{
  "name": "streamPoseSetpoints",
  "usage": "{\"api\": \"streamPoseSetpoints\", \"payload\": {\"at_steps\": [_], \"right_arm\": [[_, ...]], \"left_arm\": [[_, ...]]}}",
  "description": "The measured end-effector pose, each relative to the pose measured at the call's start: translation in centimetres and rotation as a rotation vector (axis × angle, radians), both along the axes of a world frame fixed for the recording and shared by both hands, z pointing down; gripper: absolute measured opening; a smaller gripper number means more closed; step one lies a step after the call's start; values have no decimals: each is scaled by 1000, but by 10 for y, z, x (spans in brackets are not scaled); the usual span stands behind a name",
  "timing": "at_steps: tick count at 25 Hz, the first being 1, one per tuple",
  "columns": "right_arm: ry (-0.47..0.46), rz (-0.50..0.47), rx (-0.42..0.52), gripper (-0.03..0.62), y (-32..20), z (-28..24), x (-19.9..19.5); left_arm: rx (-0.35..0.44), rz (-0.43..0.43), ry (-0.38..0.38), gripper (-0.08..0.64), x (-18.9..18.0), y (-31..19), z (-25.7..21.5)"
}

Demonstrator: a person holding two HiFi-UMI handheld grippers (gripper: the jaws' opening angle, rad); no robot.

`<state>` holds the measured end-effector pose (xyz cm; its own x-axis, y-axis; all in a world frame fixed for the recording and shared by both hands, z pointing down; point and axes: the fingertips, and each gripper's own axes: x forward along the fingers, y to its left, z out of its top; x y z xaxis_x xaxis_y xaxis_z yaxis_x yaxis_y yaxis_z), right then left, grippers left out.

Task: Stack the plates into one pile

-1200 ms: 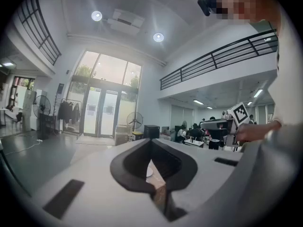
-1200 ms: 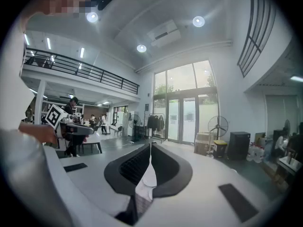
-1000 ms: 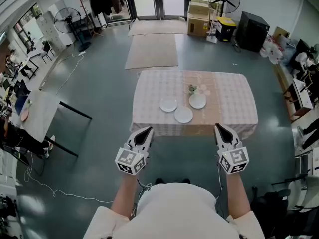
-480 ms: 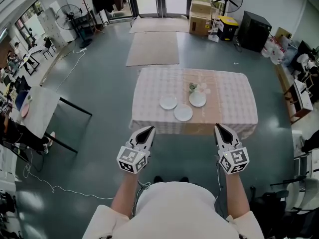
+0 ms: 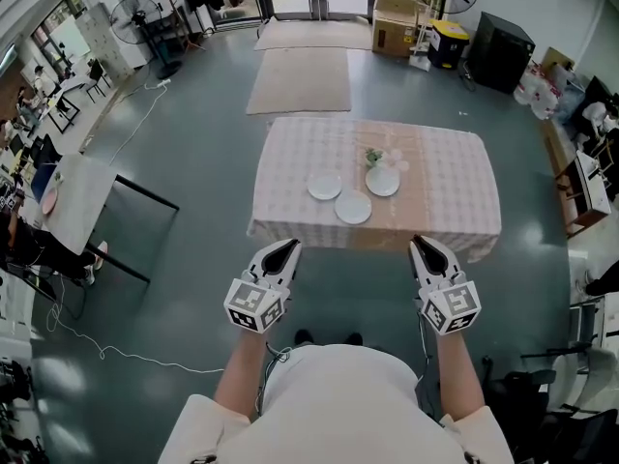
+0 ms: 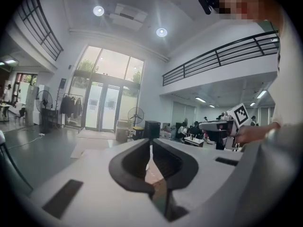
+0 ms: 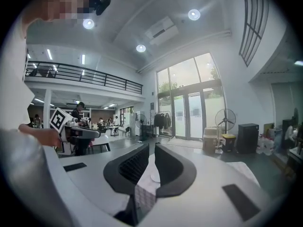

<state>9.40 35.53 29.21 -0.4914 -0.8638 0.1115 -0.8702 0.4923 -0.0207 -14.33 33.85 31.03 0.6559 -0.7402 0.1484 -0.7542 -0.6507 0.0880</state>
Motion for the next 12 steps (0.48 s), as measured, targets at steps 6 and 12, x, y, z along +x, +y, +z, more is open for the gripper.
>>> {"api": "streamPoseSetpoints", "payload": {"at_steps": [6, 12], "right_arm": [[-18, 5, -18, 92, -2, 6, 24], [-14, 2, -35, 110, -7, 16, 46]], "left_arm": [[-13, -20, -7, 74, 18, 2, 10], [-55, -31, 19, 94, 33, 2, 21]]}}
